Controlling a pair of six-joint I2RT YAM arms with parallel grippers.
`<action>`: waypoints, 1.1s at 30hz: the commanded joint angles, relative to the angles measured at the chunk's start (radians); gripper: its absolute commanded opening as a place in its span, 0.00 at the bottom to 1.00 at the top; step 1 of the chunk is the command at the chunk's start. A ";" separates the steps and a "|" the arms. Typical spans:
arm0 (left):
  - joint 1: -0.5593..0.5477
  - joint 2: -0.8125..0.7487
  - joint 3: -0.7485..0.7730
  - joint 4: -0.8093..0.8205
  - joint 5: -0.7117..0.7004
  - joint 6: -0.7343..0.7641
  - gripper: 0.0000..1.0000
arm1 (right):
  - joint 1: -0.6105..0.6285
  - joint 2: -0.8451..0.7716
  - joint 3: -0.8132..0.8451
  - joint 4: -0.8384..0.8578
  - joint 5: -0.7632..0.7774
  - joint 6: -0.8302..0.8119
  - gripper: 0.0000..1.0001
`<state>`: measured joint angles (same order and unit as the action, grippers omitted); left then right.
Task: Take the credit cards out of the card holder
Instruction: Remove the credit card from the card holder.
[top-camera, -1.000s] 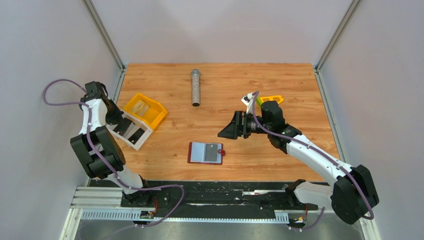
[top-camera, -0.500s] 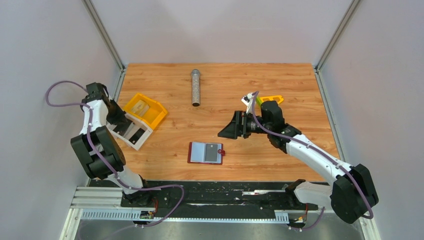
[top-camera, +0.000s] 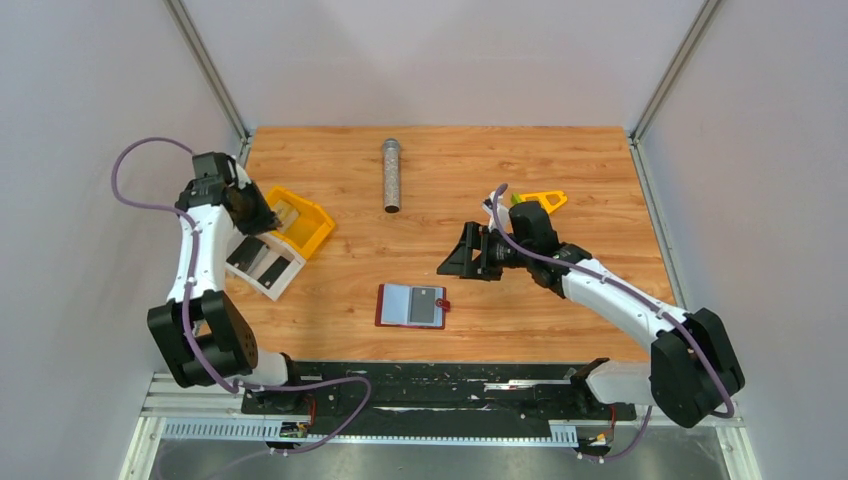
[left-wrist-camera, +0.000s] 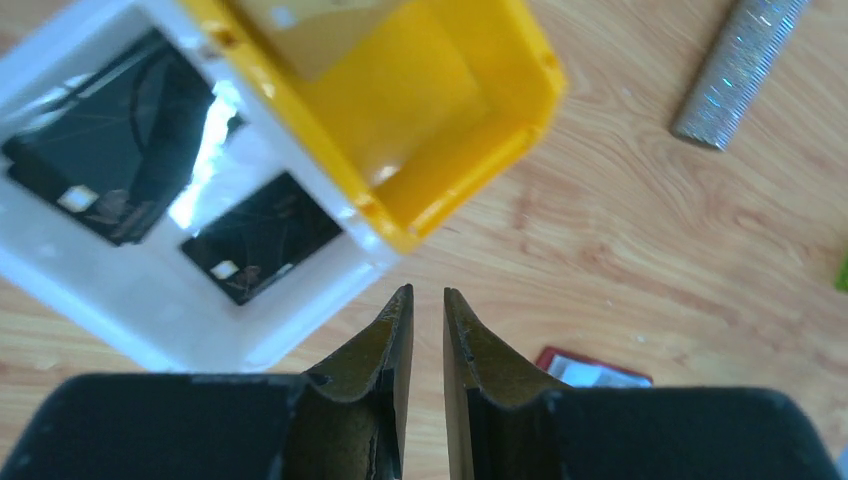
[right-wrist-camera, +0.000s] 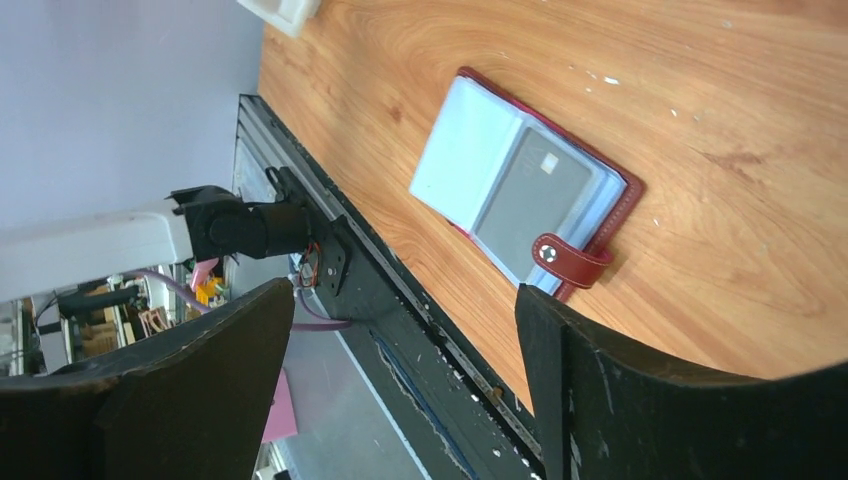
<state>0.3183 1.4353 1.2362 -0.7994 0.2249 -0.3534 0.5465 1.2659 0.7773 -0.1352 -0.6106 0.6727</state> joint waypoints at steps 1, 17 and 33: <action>-0.123 -0.067 0.039 -0.027 0.085 0.013 0.25 | -0.005 0.036 0.048 -0.059 0.067 0.043 0.81; -0.528 -0.240 -0.179 0.208 0.314 -0.145 0.24 | 0.046 0.069 0.058 -0.095 0.148 0.124 0.50; -0.669 -0.186 -0.584 0.721 0.402 -0.345 0.20 | 0.257 0.222 0.132 -0.071 0.361 0.211 0.43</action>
<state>-0.3294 1.2148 0.6926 -0.2531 0.5846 -0.6483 0.7597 1.4399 0.8555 -0.2420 -0.3286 0.8349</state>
